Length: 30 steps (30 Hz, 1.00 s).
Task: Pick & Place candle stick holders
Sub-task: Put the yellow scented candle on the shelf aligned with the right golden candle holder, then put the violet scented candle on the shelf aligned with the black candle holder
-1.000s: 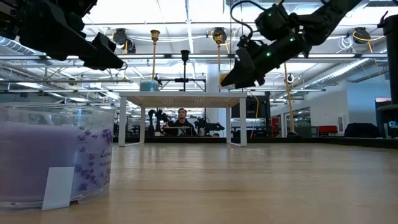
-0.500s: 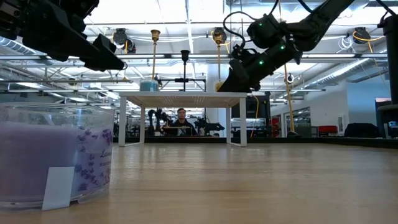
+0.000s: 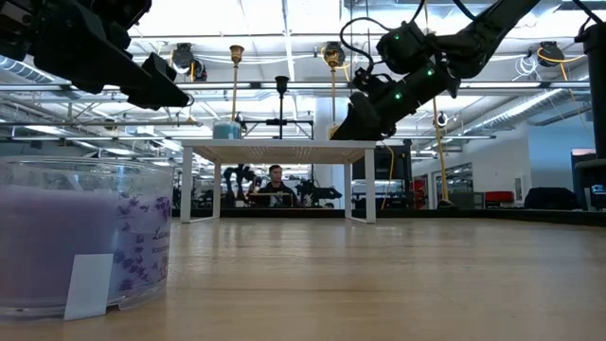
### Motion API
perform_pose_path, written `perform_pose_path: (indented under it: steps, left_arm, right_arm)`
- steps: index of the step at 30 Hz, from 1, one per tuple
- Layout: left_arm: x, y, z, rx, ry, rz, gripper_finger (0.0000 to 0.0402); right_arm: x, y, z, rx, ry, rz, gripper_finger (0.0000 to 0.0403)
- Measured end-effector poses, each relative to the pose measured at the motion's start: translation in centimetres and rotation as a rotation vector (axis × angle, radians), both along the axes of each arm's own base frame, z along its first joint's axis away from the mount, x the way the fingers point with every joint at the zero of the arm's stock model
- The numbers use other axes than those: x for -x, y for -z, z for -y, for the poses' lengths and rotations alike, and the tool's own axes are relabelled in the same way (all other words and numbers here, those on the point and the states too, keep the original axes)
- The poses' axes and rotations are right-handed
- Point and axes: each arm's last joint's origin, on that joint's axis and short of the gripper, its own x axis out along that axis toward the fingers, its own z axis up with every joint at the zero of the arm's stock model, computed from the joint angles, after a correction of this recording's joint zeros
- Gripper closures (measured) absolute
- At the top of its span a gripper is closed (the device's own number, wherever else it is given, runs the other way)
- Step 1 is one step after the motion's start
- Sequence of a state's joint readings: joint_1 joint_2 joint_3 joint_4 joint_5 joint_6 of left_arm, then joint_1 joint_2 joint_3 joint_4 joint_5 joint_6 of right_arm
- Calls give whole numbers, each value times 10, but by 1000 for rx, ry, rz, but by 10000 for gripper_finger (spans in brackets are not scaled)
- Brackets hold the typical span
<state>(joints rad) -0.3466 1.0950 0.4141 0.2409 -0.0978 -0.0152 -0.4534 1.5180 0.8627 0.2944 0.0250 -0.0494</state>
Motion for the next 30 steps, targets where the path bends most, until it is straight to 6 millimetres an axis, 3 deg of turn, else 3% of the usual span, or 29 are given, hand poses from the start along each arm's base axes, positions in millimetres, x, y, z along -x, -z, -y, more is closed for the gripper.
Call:
perform_pose_path:
  steps: [22,30]
  left_arm:
    - [8,1,20,186,54,-75,144]
    - [14,1,31,197,97,-84,144]
  right_arm:
    - [21,-25,-14,4,-21,-31,80]
    - [24,-40,-39,72,-128,-49,80]
